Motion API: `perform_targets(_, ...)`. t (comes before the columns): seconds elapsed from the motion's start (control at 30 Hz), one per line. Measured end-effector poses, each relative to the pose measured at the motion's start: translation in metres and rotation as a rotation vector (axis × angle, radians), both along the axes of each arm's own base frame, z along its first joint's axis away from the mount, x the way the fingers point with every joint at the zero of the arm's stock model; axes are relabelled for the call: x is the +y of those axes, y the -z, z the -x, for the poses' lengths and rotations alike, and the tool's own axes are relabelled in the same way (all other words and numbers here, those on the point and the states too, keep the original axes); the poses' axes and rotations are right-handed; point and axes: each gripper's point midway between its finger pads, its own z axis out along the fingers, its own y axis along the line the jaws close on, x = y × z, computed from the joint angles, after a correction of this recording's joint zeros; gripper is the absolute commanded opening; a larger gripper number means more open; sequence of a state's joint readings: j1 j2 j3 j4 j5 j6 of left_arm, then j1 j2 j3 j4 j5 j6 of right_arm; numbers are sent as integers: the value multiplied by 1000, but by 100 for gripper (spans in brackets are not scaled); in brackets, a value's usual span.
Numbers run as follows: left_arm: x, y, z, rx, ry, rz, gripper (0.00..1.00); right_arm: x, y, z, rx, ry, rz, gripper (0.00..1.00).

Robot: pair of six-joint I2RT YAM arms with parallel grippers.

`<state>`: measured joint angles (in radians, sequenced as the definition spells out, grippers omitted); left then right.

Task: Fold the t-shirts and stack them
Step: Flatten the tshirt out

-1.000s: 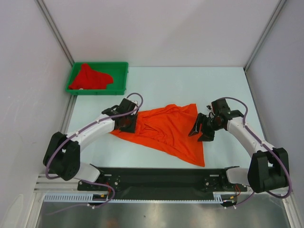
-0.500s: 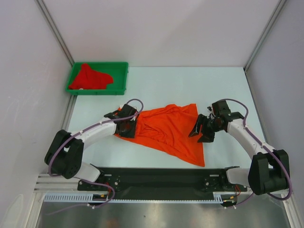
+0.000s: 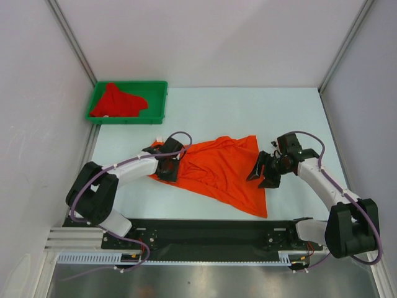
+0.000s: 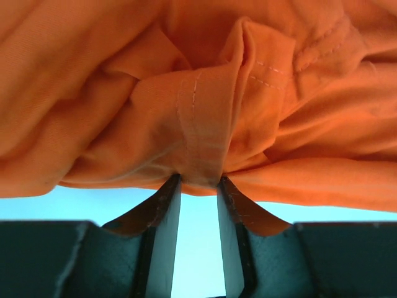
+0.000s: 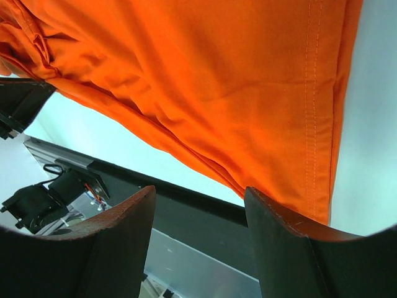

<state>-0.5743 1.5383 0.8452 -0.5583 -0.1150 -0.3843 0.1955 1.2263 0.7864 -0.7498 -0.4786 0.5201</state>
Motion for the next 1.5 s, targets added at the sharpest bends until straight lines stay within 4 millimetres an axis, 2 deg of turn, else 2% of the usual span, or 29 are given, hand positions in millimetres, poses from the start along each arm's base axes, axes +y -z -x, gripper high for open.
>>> perform_targets(0.1,2,-4,-4,-15,-6,-16,32,0,0,1,0,-1,0,65)
perform_targets(0.27,4,-10,-12,-47,-17,-34,21,-1,0,2,-6,-9,2,65)
perform_targets(0.37,6,-11,-12,-50,-22,-48,20,-1,2,5,-8,-17,5,65)
perform_targets(0.5,8,-16,-15,-65,-32,-60,8,-2,4,9,1,-21,8,65)
perform_targets(0.53,8,-17,-16,-69,-33,-61,0,-3,4,9,3,-21,9,65)
perform_targets(0.63,11,-26,-20,-93,-44,-72,0,-6,6,12,12,-14,28,64)
perform_targets(0.8,22,-63,-25,-184,-77,-95,0,-26,24,25,88,61,150,61)
perform_targets(0.97,38,-125,-30,-362,-160,-63,0,-44,45,51,182,157,239,61)
perform_targets(1.1,50,-162,-30,-467,-233,-38,1,-48,46,58,215,275,244,62)
perform_targets(1.3,65,-179,-18,-521,-271,-33,0,-46,43,63,222,481,166,60)
perform_targets(1.5,68,-167,-5,-493,-257,-20,0,-46,34,62,209,695,76,52)
